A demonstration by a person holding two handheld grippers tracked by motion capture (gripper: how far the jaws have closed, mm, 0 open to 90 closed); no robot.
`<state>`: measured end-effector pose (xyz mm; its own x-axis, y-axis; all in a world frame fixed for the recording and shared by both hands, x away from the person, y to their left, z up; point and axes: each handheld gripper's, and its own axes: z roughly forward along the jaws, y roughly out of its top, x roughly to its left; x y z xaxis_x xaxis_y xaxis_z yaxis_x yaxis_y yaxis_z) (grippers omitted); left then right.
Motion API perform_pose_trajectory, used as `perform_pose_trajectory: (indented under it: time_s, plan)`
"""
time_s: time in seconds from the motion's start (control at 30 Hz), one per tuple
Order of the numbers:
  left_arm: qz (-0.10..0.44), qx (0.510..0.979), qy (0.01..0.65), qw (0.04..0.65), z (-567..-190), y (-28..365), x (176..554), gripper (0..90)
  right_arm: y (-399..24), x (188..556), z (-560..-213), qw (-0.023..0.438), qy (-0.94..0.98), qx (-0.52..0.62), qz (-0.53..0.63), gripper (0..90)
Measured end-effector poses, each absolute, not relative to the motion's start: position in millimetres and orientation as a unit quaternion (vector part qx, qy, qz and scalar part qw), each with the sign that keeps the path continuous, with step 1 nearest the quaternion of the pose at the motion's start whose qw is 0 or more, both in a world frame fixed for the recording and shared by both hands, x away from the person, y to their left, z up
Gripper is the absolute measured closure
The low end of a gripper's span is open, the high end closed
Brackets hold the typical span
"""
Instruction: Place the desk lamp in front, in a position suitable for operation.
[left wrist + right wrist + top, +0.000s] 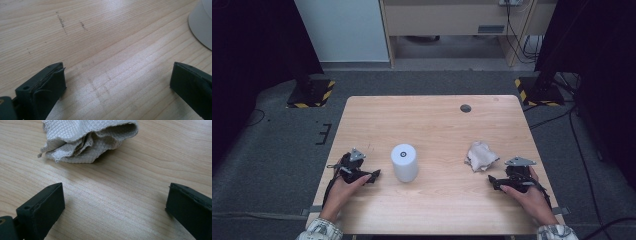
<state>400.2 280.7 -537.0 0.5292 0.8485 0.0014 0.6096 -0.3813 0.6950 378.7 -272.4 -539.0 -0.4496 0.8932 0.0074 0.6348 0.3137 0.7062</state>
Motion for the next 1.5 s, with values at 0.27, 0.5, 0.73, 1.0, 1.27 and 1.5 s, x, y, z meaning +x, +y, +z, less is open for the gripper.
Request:
perform_pose_trajectory:
  time_s: [0.27, 0.5, 0.73, 1.0, 1.27, 1.5]
  plan:
    - [0.179, 0.818, 0.438, 0.327, -532.2, 280.4, 397.4, 3.0, -272.3, 378.8, -539.1, 0.199, 0.786, 0.486, 0.327, 2.3]
    - [0.169, 0.826, 0.419, 0.338, -518.4, 267.7, 388.5, 4.3, -272.2, 378.7, -539.1, 0.198, 0.786, 0.486, 0.327, 2.3]
    - [0.158, 0.825, 0.393, 0.374, -502.7, 246.9, 380.9, 3.3, -271.7, 378.9, -539.0, 0.199, 0.786, 0.486, 0.326, 2.2]
    - [0.158, 0.833, 0.365, 0.385, -496.0, 225.6, 372.7, 3.3, -271.6, 379.0, -539.0, 0.199, 0.787, 0.484, 0.326, 2.2]
    - [0.136, 0.846, 0.35, 0.379, -480.7, 210.8, 372.4, 3.9, -270.8, 379.2, -539.0, 0.198, 0.787, 0.486, 0.326, 2.1]
    - [0.141, 0.858, 0.328, 0.369, -471.3, 190.7, 373.8, 3.5, -270.4, 379.1, -539.1, 0.198, 0.787, 0.485, 0.326, 2.1]
